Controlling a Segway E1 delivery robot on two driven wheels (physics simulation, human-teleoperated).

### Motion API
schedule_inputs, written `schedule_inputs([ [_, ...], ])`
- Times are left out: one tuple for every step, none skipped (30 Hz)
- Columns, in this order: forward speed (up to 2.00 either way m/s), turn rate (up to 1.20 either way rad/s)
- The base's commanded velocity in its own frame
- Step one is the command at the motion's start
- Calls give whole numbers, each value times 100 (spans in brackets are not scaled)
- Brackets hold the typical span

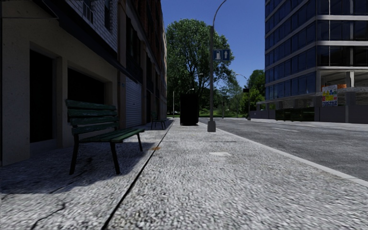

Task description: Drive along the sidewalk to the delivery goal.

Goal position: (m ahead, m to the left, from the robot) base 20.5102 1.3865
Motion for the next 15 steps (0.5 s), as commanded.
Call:
schedule_inputs([
  [200,0],
  [200,0],
  [200,0],
  [200,0],
  [200,0],
  [200,0],
  [200,0],
  [200,0],
  [200,0],
  [200,0],
  [200,0],
  [200,0],
  [200,0],
  [200,0],
  [200,0],
])
